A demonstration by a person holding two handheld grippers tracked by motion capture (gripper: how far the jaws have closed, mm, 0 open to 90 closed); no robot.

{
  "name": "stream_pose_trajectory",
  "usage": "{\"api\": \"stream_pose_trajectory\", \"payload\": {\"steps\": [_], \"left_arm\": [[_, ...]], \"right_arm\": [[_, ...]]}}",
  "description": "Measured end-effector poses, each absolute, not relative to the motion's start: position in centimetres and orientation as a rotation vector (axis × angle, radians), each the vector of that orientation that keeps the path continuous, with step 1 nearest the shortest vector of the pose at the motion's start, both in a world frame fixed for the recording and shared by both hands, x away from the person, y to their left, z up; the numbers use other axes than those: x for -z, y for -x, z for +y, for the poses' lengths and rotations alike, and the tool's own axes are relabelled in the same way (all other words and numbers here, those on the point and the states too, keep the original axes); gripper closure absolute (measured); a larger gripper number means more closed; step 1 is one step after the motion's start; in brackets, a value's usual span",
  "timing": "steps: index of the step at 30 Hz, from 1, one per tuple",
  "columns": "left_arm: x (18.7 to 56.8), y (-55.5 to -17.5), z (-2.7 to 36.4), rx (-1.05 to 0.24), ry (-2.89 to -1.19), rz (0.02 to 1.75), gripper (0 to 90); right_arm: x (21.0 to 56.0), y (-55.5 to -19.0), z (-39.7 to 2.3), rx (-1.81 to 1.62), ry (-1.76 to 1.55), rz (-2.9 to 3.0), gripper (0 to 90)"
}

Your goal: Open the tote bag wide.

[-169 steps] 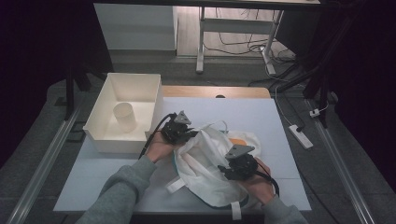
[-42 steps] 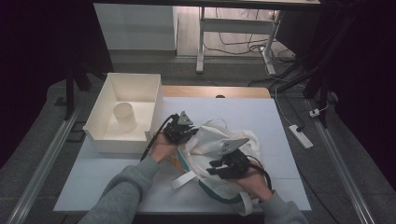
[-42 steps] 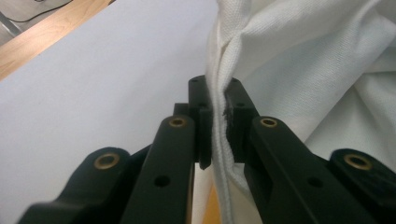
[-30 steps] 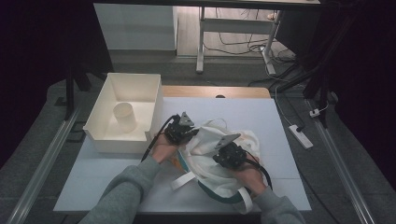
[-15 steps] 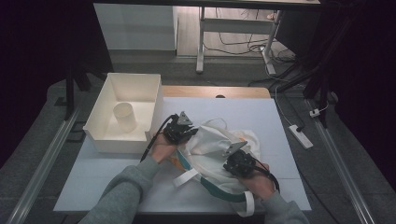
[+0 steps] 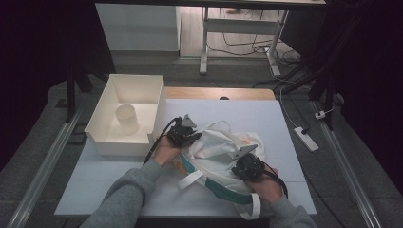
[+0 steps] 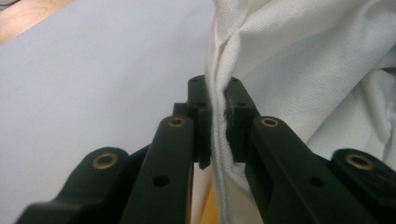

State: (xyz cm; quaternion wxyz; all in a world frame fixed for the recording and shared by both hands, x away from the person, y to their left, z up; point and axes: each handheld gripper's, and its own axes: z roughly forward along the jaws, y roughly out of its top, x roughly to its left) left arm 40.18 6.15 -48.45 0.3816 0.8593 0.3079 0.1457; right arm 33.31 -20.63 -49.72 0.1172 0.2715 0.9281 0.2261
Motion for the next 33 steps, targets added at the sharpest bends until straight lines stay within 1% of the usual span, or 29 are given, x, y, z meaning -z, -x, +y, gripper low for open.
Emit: {"api": "stream_pose_trajectory", "payload": {"steps": [4,6,8,13,16,20,23,27,31,33], "left_arm": [[48.2,-40.0,6.2,-0.376,-2.186,0.781,81.7],[48.2,-40.0,6.3,-0.356,-2.175,0.782,76.5],[48.0,-40.0,6.5,-0.334,-2.163,0.775,68.0],[47.1,-39.5,7.0,-0.309,-2.145,0.745,54.9],[46.7,-39.1,7.2,-0.296,-2.133,0.737,49.1],[46.1,-38.8,7.6,-0.271,-2.123,0.725,44.8],[45.7,-38.5,7.6,-0.256,-2.119,0.716,42.4],[45.0,-37.9,7.9,-0.254,-2.119,0.696,40.1],[44.2,-37.2,8.4,-0.246,-2.116,0.673,38.3],[43.7,-36.8,8.8,-0.249,-2.113,0.662,37.9]], "right_arm": [[49.1,-33.3,-20.9,-0.777,-0.785,2.687,89.8],[48.6,-33.1,-21.0,-0.855,-0.779,2.666,89.8],[48.0,-32.9,-21.2,-0.92,-0.775,2.638,89.8],[47.0,-32.6,-21.6,-1.021,-0.727,2.559,89.8],[46.7,-32.6,-22.1,-1.062,-0.732,2.523,89.8],[46.5,-32.7,-22.8,-1.108,-0.746,2.487,89.3],[46.4,-32.8,-23.2,-1.141,-0.758,2.471,80.0],[46.3,-32.8,-23.5,-1.18,-0.772,2.453,69.9],[46.2,-32.8,-23.7,-1.204,-0.765,2.438,63.6],[46.1,-32.8,-23.7,-1.218,-0.759,2.431,61.9]]}}
